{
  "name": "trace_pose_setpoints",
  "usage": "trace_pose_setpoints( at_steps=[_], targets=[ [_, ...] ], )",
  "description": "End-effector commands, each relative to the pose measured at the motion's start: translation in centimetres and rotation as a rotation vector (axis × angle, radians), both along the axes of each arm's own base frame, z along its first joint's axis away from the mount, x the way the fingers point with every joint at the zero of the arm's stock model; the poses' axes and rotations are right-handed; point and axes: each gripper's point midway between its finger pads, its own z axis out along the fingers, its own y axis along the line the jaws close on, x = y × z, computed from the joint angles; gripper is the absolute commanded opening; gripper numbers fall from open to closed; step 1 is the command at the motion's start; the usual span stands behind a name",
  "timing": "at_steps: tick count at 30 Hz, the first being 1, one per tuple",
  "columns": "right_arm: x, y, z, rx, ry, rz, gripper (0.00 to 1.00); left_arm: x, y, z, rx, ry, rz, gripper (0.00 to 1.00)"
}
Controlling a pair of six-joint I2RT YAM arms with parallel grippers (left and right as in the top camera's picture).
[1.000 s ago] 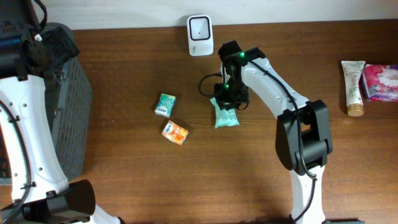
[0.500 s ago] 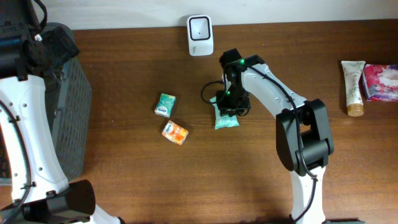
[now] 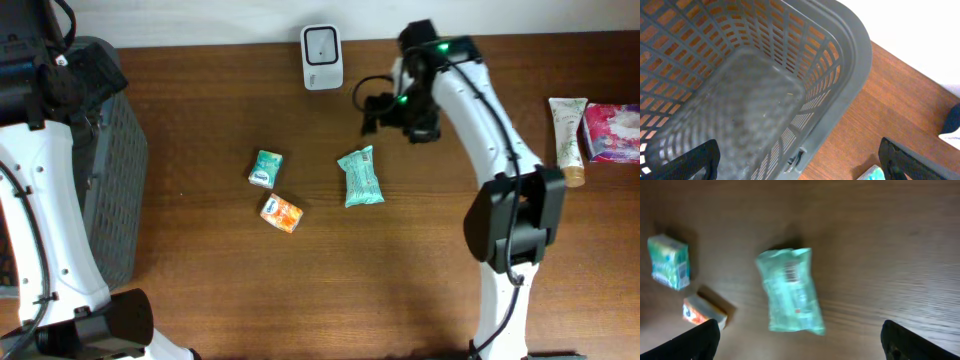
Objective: Scan the item barcode
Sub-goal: 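Grasp the mint-green packet and lift it toward the scanner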
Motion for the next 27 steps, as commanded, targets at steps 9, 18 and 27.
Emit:
trace_pose_setpoints(
  at_steps=[9, 18, 27],
  targets=[
    [0.9, -5.6, -0.6, -0.112, -0.001, -0.085, 0.99, -0.4, 0.2, 1.0, 0.007, -0.028, 0.013, 0.99],
    [-1.1, -7.3, -4.4, 0.031, 0.088, -0.044, 0.99, -0.4, 0.2, 1.0, 0.007, -0.028, 0.013, 0.99],
    [-2.9, -1.4, -7.9, 0.419, 0.083, 0.040, 1.00, -0.4, 0.2, 1.0, 0.007, -0.028, 0.013, 0.99]
  ],
)
